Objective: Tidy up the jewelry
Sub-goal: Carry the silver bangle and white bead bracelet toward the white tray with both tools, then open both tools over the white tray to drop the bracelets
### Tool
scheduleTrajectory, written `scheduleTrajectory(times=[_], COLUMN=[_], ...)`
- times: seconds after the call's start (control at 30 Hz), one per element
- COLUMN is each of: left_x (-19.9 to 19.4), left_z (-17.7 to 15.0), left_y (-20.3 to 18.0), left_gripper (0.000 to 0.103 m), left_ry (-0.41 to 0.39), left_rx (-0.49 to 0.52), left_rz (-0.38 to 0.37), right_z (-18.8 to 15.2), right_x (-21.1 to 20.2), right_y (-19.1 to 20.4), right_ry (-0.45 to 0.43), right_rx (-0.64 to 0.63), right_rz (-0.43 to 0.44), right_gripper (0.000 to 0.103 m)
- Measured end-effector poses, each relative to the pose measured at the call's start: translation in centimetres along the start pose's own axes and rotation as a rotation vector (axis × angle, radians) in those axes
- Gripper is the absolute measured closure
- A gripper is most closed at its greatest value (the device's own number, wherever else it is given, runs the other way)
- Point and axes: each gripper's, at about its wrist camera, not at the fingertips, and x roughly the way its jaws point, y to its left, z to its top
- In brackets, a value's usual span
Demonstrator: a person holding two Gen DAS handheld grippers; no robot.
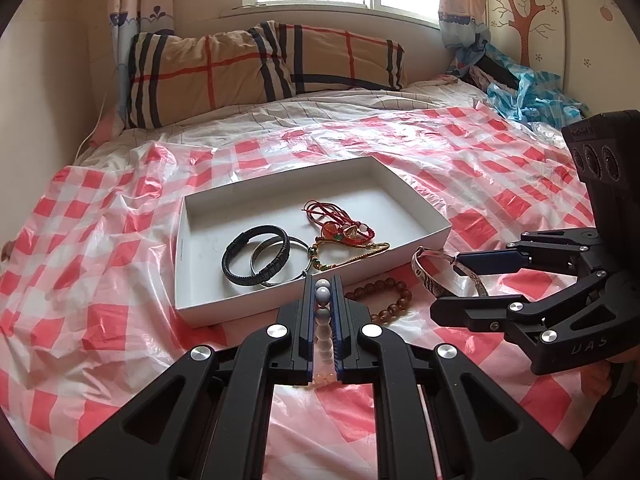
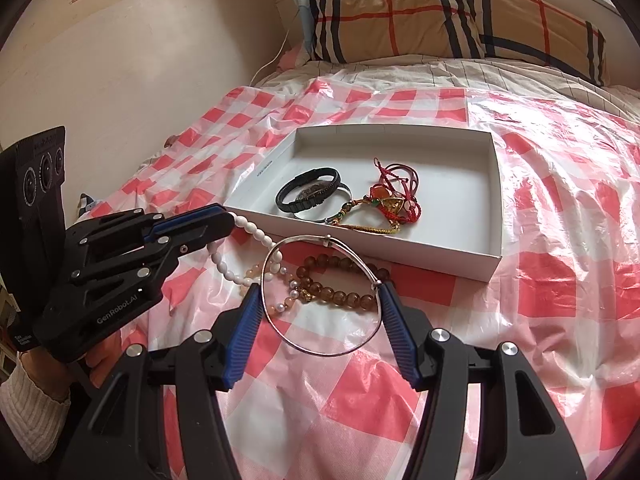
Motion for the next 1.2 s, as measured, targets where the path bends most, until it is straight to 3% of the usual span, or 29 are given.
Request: scheduleTrajectory(times=[0.5,0.93,1.2], left_x=[-0.1,-0.6,1.0], left_z=[0.1,2.9,5.4], left_y=[-0.1,1.0,1.3], left_gripper=[0.096,0.096,0.096], left_ry=[-0.007,-0.062,-0.082], left_rx=[-0.004,-0.113,-0.151], left_rz=[-0.003,-0.116,-0.135], right_z=[0.3,2.0,4.0], right_x=[-0.2,1.0,2.2], right_y=[0.0,-0.5,-1.1], right_ry=[-0.012,-0.037,-0.068], right_rx=[-0.005,-0.015,-0.036], right_rz=[-0.001,-0.025,-0.086], right_gripper=[0.045,0.045,0.045])
